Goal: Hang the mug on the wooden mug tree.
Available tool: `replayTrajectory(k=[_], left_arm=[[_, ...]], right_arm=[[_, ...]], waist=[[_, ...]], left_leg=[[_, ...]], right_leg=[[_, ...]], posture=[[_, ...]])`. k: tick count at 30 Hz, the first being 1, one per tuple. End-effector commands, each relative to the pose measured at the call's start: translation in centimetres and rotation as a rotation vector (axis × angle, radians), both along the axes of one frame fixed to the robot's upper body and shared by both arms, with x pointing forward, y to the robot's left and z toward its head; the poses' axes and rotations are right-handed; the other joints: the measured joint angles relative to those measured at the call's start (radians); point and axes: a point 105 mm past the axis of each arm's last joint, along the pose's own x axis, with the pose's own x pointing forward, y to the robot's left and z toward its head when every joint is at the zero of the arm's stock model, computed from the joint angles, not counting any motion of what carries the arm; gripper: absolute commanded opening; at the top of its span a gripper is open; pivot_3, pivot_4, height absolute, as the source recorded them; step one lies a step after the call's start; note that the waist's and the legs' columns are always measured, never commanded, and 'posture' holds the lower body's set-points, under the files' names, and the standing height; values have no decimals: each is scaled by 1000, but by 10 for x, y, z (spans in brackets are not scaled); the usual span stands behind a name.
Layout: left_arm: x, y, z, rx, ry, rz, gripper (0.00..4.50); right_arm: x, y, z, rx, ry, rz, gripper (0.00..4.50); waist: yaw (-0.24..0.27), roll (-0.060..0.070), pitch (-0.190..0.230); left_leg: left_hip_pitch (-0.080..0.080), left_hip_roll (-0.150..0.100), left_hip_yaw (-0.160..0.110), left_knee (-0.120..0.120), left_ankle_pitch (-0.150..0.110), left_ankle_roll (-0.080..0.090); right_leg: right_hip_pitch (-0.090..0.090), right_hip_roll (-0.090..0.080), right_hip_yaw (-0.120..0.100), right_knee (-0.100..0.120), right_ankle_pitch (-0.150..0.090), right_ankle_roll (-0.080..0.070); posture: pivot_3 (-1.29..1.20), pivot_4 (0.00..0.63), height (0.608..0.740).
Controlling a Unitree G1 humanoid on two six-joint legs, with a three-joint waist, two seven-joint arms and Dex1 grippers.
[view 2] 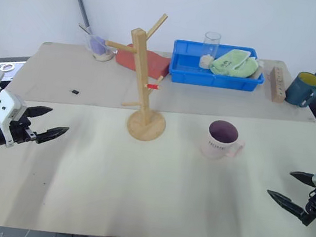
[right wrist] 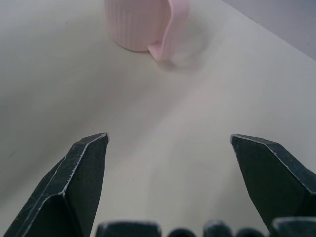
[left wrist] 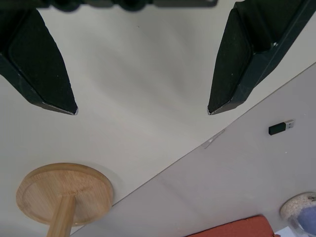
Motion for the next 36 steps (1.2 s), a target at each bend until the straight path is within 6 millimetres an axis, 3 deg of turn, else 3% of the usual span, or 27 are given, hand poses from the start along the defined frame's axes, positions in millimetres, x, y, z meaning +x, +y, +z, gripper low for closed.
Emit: replayTrajectory(k=[1,12,14,17,22,25,29,36], left_arm=[[-4,-1,16,11,-38,-11,4500],[-14,-18,21,-57,-22,-140,4500],[-23,-32,18,-72,30,-240,4500],[-22,-59,28,-108,11,-362,4500],[-34,-128,52,-164,-17,-688,4500],[-42,-155,58,-170,-27,-831,4500],[-51,-178,65,-204,-32,-968,4500],[-56,-192,56,-187,5,-1071,4500]], right_arm=[[3,5,9,-13,-30,15,4386],[5,7,9,-12,-62,6,4386],[7,7,10,-12,-73,0,4386],[11,9,11,7,-99,-19,4386],[12,23,7,66,-146,-52,4386],[13,34,2,118,-183,-95,4386],[19,47,-10,199,-251,-204,4386],[42,56,-33,252,-354,-404,4386]], waist=[[0,0,0],[0,0,0],[-2,0,0],[1,0,0],[9,0,0],[4,0,-1],[-6,0,-1],[-14,1,-1]], left_leg=[[0,0,0,0,0,0],[1,0,1,0,0,0],[1,0,1,0,0,0],[2,0,1,1,0,0],[0,0,2,1,0,0],[0,-1,2,2,0,0],[1,0,0,5,1,1],[3,3,-4,7,1,1]], right_leg=[[0,0,0,0,0,0],[1,0,1,0,0,0],[1,0,1,0,0,0],[2,0,1,0,0,0],[5,1,1,0,0,1],[9,1,2,0,1,2],[10,5,4,2,3,6],[9,13,9,3,3,6]], posture=[[0,150,740],[0,150,740],[0,150,740],[0,150,740],[0,150,740],[0,150,740],[0,150,740],[0,150,740]])
